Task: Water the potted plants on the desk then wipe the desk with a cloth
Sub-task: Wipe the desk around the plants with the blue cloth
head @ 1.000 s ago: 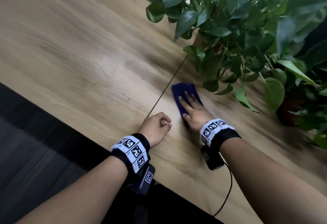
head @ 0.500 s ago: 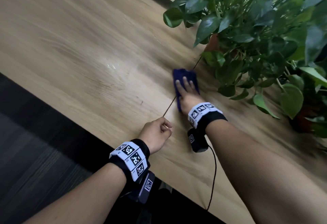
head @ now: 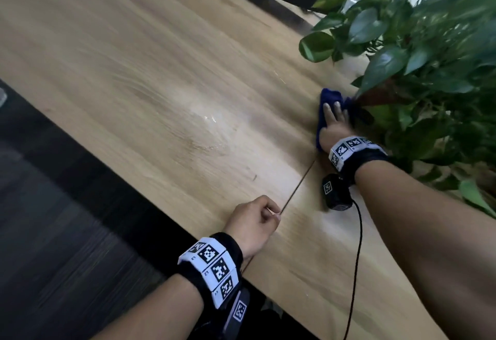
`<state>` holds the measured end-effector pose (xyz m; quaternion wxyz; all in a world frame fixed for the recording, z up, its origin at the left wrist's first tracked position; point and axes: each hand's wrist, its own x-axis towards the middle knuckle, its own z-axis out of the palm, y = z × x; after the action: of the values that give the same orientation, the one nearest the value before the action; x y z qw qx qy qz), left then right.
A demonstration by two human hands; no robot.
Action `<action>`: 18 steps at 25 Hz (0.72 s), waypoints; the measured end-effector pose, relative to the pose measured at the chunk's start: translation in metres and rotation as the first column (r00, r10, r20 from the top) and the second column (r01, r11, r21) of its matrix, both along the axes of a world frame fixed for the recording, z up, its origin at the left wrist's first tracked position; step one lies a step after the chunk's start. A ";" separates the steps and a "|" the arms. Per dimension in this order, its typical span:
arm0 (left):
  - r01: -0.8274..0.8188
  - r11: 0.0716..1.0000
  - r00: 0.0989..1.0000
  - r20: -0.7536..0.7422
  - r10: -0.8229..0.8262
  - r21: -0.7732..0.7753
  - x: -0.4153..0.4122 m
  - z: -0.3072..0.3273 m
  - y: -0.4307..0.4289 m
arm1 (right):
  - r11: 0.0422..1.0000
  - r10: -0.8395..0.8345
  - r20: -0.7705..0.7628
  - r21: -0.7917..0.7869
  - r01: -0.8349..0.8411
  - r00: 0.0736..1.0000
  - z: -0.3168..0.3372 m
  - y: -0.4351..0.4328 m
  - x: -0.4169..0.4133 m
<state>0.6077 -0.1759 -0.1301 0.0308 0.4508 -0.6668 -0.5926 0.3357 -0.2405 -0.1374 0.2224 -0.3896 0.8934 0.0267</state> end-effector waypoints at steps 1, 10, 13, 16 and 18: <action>0.024 1.000 1.000 -0.005 -0.024 0.001 -0.014 0.002 0.010 | 1.000 -0.016 0.008 -0.001 0.016 1.000 0.007 0.007 -0.012; 0.059 0.998 0.995 -0.076 -0.061 -0.021 -0.150 0.016 0.048 | 0.996 0.034 -0.055 -0.079 -0.038 0.998 0.031 0.096 -0.120; 0.045 0.998 0.993 -0.106 -0.049 -0.037 -0.177 0.014 0.066 | 0.992 -0.121 -0.069 -0.050 0.118 0.990 0.041 0.095 -0.165; 0.035 0.999 0.993 -0.109 -0.038 -0.032 -0.193 0.010 0.082 | 0.999 -0.031 -0.087 -0.036 0.028 0.996 0.044 0.094 -0.176; -0.024 0.999 0.993 -0.119 0.018 -0.049 -0.201 0.011 0.090 | 0.989 0.145 -0.102 -0.023 -0.148 0.984 0.039 0.102 -0.164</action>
<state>0.4071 -0.0862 -0.1192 0.0879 0.4209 -0.6736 -0.6011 0.1721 -0.1381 -0.0986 0.1687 -0.4558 0.8726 0.0489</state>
